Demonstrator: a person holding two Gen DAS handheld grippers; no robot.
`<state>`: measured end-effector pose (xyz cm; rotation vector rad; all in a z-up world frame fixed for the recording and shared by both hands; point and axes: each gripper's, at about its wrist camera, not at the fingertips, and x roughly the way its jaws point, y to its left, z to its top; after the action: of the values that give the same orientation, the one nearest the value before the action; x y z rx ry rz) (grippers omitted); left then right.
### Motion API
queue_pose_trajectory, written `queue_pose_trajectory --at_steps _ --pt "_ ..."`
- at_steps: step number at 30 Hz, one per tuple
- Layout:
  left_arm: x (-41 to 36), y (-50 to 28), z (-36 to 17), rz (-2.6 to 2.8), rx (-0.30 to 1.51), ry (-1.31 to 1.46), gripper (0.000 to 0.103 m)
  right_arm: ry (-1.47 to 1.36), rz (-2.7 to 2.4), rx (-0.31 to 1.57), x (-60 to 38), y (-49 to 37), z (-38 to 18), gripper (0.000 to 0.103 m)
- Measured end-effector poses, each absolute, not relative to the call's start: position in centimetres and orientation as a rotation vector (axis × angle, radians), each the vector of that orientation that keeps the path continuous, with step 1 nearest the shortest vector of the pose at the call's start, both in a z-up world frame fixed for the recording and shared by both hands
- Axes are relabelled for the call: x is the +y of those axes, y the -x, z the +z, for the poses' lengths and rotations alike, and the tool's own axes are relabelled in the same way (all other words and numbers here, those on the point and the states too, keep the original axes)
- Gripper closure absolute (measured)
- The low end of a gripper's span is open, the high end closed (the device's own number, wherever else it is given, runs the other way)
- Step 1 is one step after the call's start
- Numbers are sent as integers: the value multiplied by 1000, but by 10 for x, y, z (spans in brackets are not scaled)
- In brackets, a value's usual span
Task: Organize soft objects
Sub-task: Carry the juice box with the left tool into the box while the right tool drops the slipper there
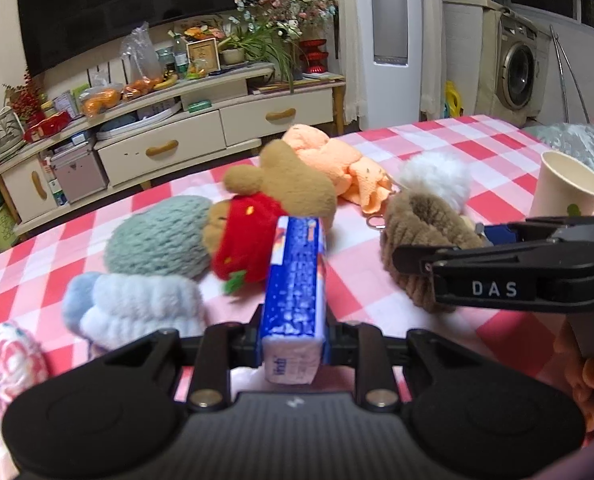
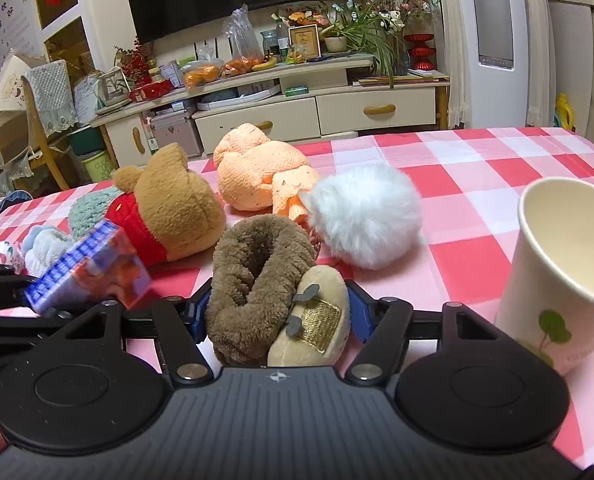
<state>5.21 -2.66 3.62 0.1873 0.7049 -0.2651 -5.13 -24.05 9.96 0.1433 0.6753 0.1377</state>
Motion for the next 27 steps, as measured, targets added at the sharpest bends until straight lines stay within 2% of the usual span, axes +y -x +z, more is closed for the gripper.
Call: queue_pose_trajectory --at_steps 27 --pt "42 23 91 -190 634 -56 80 -101 209 670 -204 105 133 24"
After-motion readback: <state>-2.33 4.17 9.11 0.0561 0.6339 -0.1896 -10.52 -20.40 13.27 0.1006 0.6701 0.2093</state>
